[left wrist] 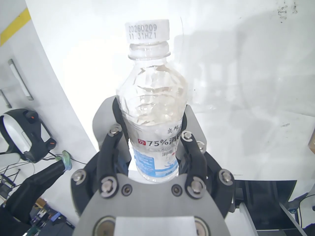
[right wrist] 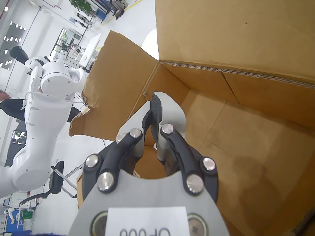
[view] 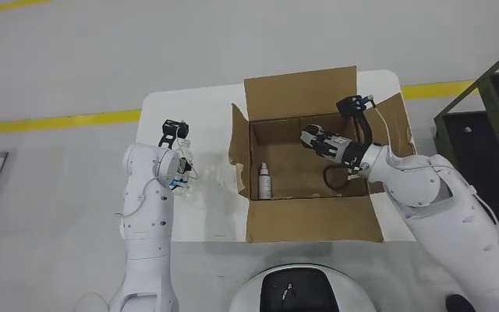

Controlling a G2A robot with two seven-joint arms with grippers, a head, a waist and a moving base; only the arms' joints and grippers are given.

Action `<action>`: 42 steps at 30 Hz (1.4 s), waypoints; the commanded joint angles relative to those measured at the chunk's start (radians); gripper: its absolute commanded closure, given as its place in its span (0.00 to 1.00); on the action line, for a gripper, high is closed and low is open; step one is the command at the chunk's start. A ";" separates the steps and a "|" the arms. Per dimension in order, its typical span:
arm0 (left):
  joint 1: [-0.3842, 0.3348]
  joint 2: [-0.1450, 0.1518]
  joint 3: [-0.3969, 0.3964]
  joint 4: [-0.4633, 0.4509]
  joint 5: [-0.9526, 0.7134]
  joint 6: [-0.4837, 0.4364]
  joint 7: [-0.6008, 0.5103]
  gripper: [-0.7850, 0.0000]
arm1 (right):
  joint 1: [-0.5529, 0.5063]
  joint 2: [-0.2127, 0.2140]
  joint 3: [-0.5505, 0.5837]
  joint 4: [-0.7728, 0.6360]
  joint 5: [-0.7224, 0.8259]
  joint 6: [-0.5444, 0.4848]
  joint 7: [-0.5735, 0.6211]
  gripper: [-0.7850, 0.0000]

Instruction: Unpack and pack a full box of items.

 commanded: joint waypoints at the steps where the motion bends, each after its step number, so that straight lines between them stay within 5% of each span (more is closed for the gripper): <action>1: 0.000 0.000 0.000 0.000 0.000 0.000 0.000 1.00 | 0.000 0.000 0.000 0.000 0.000 0.000 0.000 1.00; 9: 0.011 0.000 0.000 -0.014 -0.018 0.001 0.009 1.00 | 0.000 0.000 0.000 0.000 0.000 0.000 0.000 1.00; 16: 0.055 0.001 0.010 -0.115 -0.104 0.019 -0.111 1.00 | 0.000 0.000 0.000 0.000 0.000 0.000 0.000 1.00; 27: 0.088 -0.001 0.048 -0.042 -0.188 0.106 -0.125 1.00 | 0.000 0.000 0.000 0.000 0.000 0.000 0.000 1.00; 29: 0.084 -0.002 0.060 -0.022 -0.179 0.129 -0.112 0.90 | 0.000 0.000 0.000 0.000 0.000 0.000 0.000 1.00; 30: 0.081 -0.002 0.065 -0.010 -0.177 0.138 -0.110 0.74 | 0.000 0.000 0.000 0.000 0.000 0.000 0.000 1.00; 32: 0.072 -0.002 0.075 0.015 -0.180 0.141 -0.114 0.58 | 0.000 0.000 0.000 0.000 0.000 0.000 0.000 1.00; 33: 0.067 -0.003 0.078 0.025 -0.186 0.142 -0.120 0.00 | 0.000 0.000 0.000 0.000 0.000 0.000 0.000 1.00; 42: 0.037 0.001 0.100 0.057 -0.210 0.134 -0.124 0.00 | 0.000 0.000 0.000 0.000 0.000 0.000 0.000 1.00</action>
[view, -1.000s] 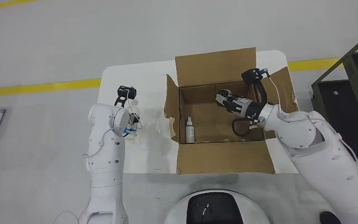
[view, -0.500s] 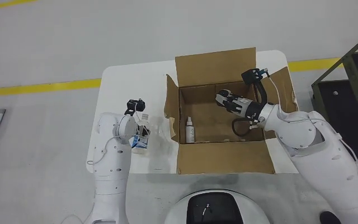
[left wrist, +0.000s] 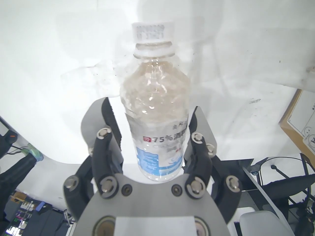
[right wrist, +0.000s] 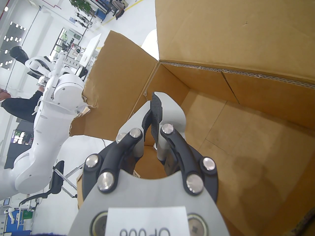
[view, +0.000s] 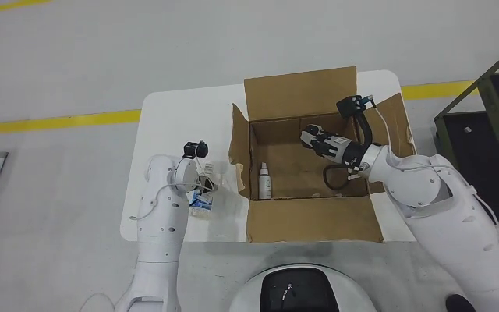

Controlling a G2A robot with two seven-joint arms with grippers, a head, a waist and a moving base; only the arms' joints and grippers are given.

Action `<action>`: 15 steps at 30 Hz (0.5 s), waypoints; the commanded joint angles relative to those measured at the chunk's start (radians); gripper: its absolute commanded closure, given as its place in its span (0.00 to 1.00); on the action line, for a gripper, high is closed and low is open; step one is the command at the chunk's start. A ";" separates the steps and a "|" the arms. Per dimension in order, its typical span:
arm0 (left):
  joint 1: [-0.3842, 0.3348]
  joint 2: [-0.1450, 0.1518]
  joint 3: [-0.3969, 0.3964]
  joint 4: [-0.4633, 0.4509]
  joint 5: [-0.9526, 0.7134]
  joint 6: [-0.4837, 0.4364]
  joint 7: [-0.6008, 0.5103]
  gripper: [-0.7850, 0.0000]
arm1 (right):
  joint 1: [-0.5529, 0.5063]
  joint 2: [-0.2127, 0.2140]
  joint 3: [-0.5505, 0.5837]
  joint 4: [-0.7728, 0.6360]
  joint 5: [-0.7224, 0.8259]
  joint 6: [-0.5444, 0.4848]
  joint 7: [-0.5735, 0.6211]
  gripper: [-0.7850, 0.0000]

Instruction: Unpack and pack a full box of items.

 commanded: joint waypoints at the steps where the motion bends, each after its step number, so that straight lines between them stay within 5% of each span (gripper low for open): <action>1: -0.002 0.002 0.003 -0.002 -0.002 -0.004 0.001 0.00 | 0.000 0.000 0.000 0.000 0.000 0.000 0.000 1.00; 6: 0.001 0.008 -0.011 -0.035 -0.024 -0.009 0.002 0.00 | -0.014 0.001 -0.011 0.002 0.013 0.000 0.041 1.00; 15: 0.027 0.019 -0.020 -0.125 -0.029 -0.017 0.013 0.00 | 0.085 -0.006 -0.120 0.071 0.022 0.137 0.342 1.00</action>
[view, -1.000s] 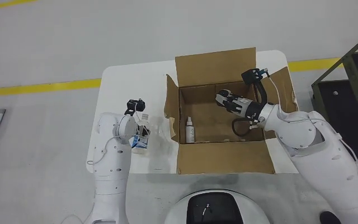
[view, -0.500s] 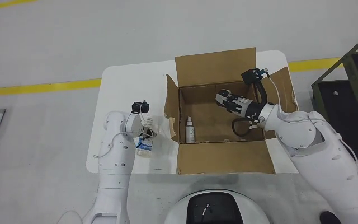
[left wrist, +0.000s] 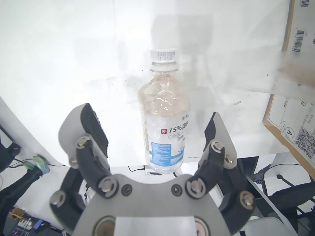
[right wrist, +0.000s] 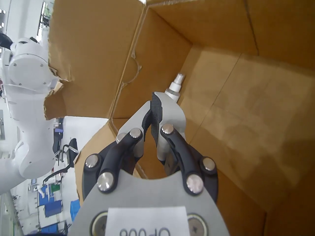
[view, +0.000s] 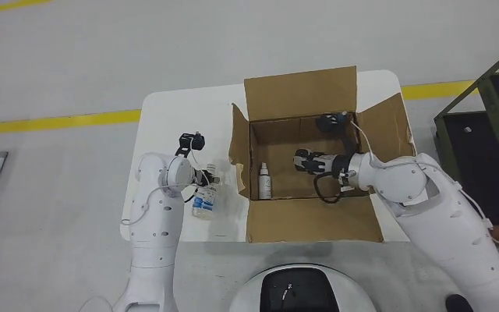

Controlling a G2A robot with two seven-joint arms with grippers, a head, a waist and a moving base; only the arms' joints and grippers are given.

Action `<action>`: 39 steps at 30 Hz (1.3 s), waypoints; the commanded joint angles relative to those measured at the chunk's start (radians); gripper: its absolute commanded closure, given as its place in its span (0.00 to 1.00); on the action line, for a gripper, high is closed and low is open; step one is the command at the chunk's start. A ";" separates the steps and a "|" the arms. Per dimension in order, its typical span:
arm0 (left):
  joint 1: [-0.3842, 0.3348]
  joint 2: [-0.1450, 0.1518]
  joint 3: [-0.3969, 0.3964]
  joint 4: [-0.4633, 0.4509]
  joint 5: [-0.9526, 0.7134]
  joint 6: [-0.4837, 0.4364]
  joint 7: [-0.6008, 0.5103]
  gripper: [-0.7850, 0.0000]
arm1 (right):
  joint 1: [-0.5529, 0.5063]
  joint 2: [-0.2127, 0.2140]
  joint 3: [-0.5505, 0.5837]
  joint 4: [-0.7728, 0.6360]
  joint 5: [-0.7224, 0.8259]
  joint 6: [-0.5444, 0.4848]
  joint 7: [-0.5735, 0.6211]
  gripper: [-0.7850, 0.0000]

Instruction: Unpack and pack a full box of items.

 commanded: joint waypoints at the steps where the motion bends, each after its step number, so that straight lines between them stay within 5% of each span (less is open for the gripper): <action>1: 0.000 0.000 0.000 0.001 0.000 0.000 0.000 0.00 | 0.030 -0.003 -0.025 0.026 0.004 0.007 0.072 1.00; 11: 0.000 0.000 0.000 0.001 0.000 0.000 0.000 0.00 | 0.044 -0.005 -0.042 0.040 0.008 0.007 0.099 1.00; 18: 0.000 0.000 0.000 0.001 0.000 0.000 0.000 0.00 | 0.047 -0.007 -0.065 0.006 -0.030 0.064 0.093 0.61; 20: 0.000 0.000 0.000 0.001 0.000 0.000 0.000 0.00 | 0.071 -0.012 -0.099 0.039 -0.072 0.110 0.096 0.56; 29: 0.000 0.000 0.000 0.001 0.000 0.000 0.000 0.00 | 0.198 -0.056 -0.208 0.210 -0.030 0.184 0.067 0.57; 39: 0.000 0.000 0.000 0.001 0.000 0.000 0.000 0.00 | 0.330 -0.130 -0.367 0.425 0.036 0.138 0.034 0.54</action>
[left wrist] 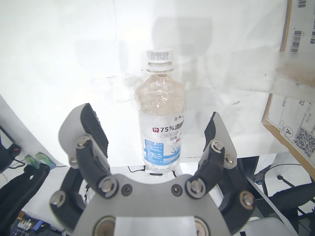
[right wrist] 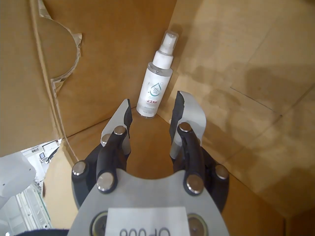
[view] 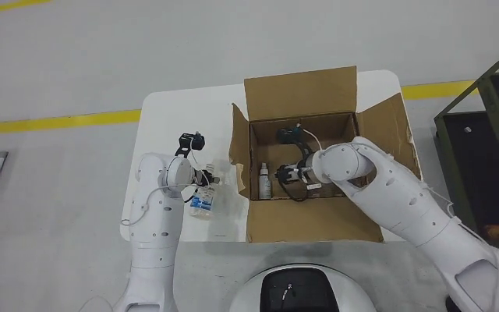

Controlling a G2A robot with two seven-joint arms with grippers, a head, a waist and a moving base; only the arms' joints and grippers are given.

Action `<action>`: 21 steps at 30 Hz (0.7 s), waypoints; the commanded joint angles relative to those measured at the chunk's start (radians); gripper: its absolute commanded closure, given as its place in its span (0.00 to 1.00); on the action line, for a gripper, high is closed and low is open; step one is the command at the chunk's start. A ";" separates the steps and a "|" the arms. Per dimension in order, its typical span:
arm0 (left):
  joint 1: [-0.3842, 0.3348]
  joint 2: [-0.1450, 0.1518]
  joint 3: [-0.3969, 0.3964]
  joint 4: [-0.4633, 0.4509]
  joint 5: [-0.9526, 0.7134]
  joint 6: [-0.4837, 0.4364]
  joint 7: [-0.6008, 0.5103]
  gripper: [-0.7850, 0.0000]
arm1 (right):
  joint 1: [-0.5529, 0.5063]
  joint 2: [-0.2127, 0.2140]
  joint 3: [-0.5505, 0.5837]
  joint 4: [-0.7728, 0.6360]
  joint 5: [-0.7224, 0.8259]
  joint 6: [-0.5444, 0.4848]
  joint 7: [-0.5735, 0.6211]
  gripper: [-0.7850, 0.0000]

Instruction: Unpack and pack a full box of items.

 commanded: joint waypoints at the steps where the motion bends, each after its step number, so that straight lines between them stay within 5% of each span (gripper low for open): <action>1: 0.000 0.000 0.000 0.000 0.000 0.000 0.000 0.00 | 0.019 -0.015 -0.026 0.040 0.013 -0.009 -0.013 0.54; 21: 0.000 0.000 0.000 0.000 0.000 0.000 0.000 0.00 | 0.088 -0.104 -0.123 0.253 0.062 -0.054 -0.087 0.53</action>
